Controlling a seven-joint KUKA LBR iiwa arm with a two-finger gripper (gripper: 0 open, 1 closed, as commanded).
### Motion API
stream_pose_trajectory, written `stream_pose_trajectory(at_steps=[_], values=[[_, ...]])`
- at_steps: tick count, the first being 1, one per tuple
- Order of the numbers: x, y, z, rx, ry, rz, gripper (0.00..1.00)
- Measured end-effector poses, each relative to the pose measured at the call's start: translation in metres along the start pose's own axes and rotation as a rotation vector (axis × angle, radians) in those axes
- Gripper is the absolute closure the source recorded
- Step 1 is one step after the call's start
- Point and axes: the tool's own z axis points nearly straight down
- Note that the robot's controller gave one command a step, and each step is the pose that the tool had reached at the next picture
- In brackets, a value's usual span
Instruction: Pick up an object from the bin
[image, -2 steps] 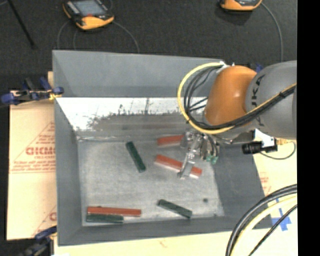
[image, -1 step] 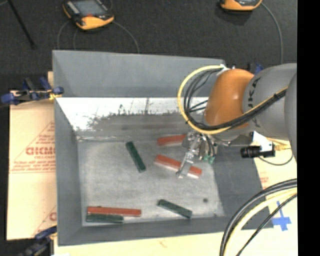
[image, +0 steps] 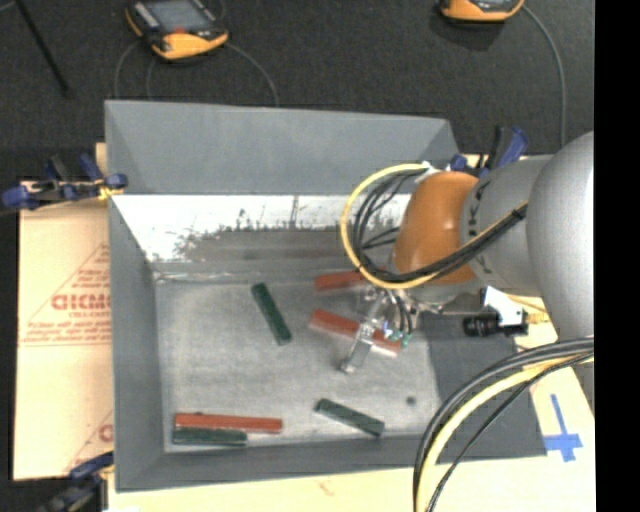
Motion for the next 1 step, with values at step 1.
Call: stream_pose_trajectory(at_steps=[1], values=[[-0.0024,0.0012,-0.0016,0.001,-0.003,-0.024,1.00]])
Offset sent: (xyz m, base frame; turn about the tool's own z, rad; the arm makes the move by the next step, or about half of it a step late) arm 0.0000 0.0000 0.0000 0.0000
